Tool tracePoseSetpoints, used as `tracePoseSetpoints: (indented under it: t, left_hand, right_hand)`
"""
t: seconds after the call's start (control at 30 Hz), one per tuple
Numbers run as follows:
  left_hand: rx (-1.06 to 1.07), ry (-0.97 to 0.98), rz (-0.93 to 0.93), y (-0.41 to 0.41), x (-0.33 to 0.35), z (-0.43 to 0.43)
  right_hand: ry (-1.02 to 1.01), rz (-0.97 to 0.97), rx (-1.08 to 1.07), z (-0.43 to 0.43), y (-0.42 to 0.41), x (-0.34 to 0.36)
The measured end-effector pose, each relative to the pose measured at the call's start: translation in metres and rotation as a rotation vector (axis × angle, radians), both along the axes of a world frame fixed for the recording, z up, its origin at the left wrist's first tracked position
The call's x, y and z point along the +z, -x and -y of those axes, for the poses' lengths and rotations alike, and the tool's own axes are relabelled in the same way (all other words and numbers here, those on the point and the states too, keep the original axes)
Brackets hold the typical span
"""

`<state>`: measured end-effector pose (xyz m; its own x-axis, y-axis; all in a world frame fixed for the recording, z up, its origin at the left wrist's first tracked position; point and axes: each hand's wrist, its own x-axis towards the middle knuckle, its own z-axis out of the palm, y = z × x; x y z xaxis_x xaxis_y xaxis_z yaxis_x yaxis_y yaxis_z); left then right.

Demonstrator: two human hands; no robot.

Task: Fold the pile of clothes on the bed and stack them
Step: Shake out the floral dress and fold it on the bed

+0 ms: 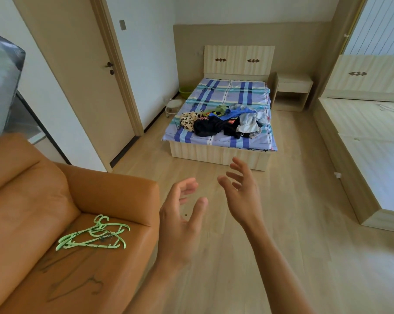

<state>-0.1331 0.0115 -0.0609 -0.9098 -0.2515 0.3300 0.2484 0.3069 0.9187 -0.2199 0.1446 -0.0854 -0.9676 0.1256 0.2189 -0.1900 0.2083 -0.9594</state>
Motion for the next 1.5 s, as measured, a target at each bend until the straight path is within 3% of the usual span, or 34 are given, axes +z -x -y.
tracePoseSetpoints:
  t: [0.5, 0.97, 1.5]
  left_hand:
    - [0.041, -0.096, 0.025, 0.170, -0.006, 0.025]
    - [-0.048, -0.126, 0.124, 0.396, -0.014, 0.146]
    - [0.088, -0.218, 0.141, 0.660, -0.042, 0.241]
  right_hand:
    - [-0.012, 0.062, 0.086, 0.030, 0.172, -0.009]
    - [-0.057, 0.141, 0.058, 0.143, 0.396, -0.028]
    - [-0.109, 0.203, 0.220, 0.252, 0.674, -0.066]
